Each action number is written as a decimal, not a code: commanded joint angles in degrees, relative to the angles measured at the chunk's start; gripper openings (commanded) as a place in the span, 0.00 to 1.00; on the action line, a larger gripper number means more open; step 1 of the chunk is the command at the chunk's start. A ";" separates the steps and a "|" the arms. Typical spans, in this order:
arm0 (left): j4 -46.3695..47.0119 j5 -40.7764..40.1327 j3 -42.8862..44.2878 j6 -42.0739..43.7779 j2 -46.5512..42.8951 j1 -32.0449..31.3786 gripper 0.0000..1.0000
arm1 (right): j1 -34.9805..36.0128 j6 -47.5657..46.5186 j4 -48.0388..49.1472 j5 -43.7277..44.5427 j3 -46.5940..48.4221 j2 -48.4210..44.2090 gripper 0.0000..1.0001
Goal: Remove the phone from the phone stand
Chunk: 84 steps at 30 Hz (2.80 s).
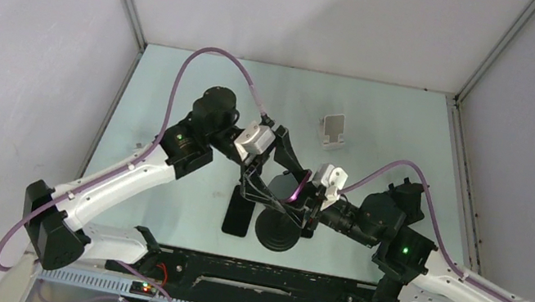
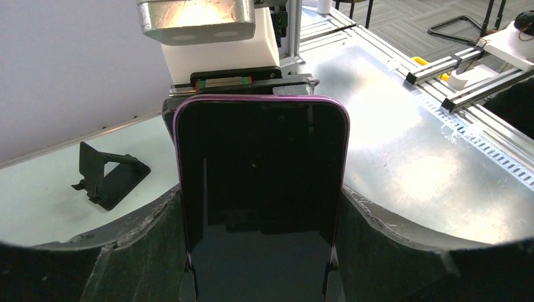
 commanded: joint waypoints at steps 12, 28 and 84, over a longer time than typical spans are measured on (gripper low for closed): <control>-10.85 -10.14 2.25 10.40 -3.33 -0.78 0.61 | -0.32 -1.61 0.39 0.55 1.41 -4.57 0.00; -7.52 -7.93 2.46 6.18 -1.55 -0.82 0.93 | 0.37 -3.62 -1.73 0.89 2.00 -5.60 0.00; -20.93 -11.73 7.86 12.10 2.24 -4.93 0.48 | 0.38 -3.18 -3.24 4.20 2.00 -5.22 0.00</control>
